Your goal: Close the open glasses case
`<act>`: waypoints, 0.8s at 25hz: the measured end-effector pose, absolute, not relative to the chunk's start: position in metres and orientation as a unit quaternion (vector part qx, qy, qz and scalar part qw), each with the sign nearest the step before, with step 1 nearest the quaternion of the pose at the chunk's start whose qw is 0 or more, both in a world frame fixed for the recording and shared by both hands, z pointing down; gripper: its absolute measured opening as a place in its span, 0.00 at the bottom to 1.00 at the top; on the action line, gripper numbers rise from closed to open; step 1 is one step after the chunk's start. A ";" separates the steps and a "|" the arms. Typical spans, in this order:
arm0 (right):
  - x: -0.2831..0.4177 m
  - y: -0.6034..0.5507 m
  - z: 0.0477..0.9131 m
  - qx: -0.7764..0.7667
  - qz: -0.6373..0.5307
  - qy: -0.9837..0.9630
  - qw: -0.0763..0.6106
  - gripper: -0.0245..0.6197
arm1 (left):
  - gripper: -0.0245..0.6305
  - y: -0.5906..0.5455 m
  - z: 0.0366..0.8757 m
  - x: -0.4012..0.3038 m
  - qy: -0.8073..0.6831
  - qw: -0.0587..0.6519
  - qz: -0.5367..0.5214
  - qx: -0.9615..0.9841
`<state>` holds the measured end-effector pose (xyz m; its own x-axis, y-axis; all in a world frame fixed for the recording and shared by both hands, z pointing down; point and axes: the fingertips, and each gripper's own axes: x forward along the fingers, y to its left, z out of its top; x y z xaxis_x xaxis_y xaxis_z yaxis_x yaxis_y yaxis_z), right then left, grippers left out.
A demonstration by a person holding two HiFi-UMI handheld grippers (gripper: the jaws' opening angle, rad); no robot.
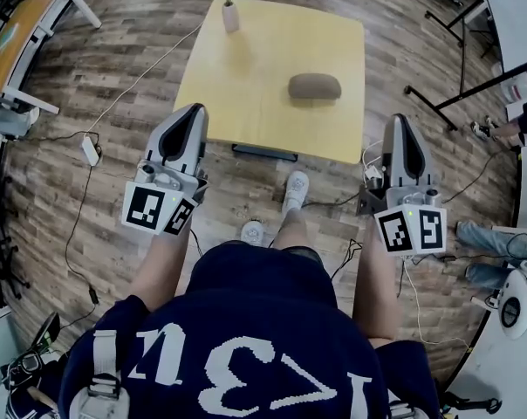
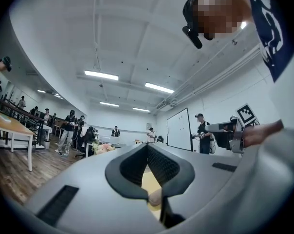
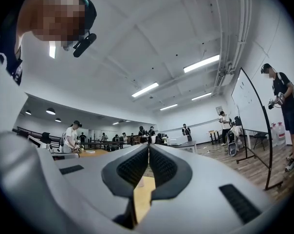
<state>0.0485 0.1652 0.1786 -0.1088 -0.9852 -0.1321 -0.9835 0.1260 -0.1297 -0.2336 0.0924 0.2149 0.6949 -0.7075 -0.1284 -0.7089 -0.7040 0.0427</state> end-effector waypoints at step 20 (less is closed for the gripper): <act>0.192 -0.047 0.163 -0.578 -0.014 0.809 0.103 0.08 | 0.06 -0.065 0.200 -0.094 0.469 0.020 0.068 -0.880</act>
